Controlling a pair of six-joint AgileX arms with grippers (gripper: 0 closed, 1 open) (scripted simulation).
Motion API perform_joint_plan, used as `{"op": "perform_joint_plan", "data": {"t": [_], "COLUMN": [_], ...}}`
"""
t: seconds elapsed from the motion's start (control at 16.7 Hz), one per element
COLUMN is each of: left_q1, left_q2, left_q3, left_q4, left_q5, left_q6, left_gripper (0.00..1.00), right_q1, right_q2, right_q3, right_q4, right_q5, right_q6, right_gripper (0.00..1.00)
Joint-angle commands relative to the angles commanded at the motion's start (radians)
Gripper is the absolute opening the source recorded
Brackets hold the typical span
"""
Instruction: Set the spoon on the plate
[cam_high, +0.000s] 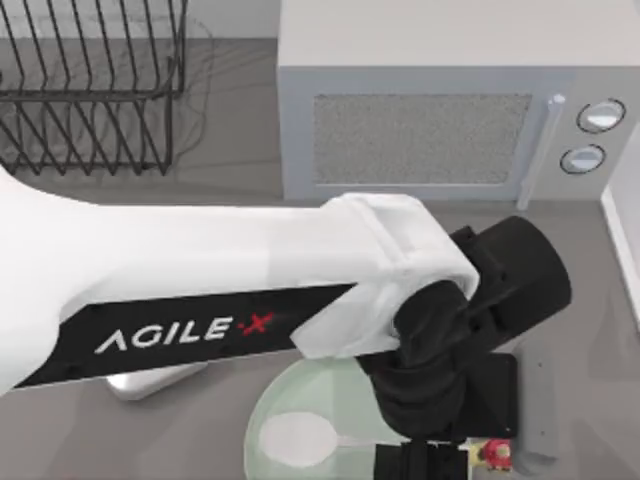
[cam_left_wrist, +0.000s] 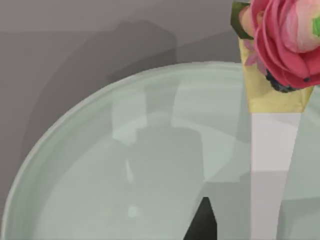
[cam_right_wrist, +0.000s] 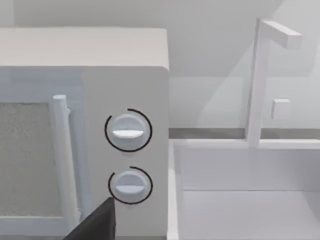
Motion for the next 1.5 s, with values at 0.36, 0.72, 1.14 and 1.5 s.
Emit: {"op": "perform_joint_plan", "data": {"t": [0.36, 0.72, 1.14, 1.5], "left_q1": [0.03, 0.07, 0.077, 0.077], "left_q2": [0.013, 0.068, 0.093, 0.093], "left_q3": [-0.012, -0.042, -0.064, -0.064], "left_q4": [0.021, 0.006, 0.009, 0.009], "left_q5": [-0.029, -0.061, -0.062, -0.062], "left_q6": [-0.023, -0.052, -0.057, -0.057], "left_gripper": [0.0, 0.0, 0.0, 0.45], "right_q1": [0.0, 0.0, 0.0, 0.0], "right_q2": [0.0, 0.0, 0.0, 0.0], "right_q3": [0.0, 0.0, 0.0, 0.0], "right_q4": [0.0, 0.0, 0.0, 0.0], "right_q5": [0.0, 0.0, 0.0, 0.0], "right_q6": [0.0, 0.0, 0.0, 0.0], "right_gripper": [1.0, 1.0, 1.0, 1.0]}}
